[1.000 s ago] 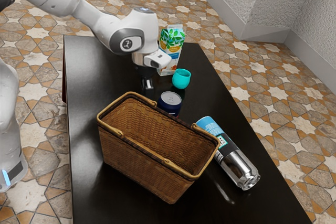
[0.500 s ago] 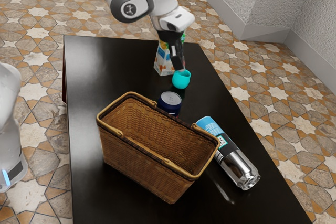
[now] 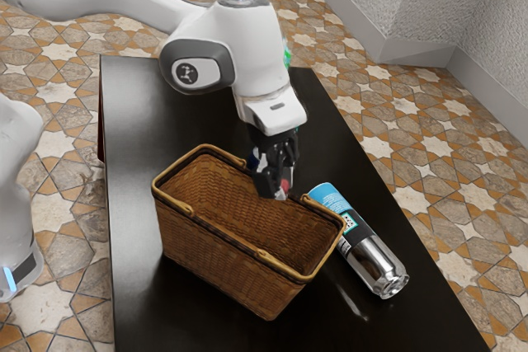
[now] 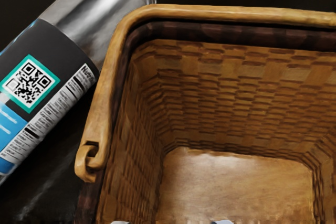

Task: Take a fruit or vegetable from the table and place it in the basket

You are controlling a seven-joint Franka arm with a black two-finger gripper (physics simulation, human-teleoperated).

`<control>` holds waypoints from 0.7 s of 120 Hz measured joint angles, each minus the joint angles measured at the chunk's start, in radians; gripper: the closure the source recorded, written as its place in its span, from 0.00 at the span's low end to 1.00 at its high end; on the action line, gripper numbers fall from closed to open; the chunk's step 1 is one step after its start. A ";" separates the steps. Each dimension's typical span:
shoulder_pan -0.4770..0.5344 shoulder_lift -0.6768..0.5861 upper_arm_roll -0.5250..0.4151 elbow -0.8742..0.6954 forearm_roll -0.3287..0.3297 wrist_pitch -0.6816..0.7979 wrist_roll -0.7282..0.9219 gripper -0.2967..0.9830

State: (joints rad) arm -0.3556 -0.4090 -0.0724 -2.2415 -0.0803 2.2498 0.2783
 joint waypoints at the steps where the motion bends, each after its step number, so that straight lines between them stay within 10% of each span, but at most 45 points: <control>1: -0.002 0.000 0.000 -0.003 -0.001 0.000 -0.001 0.64; 34: -0.038 0.005 -0.003 -0.059 -0.045 -0.002 -0.045 0.64; 66: -0.042 0.003 -0.003 -0.059 -0.054 -0.003 -0.066 0.30; 84: -0.006 -0.008 -0.010 0.211 0.081 -0.092 -0.075 0.25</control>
State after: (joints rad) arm -0.3614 -0.4168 -0.0826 -2.0301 0.0010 2.1579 0.2031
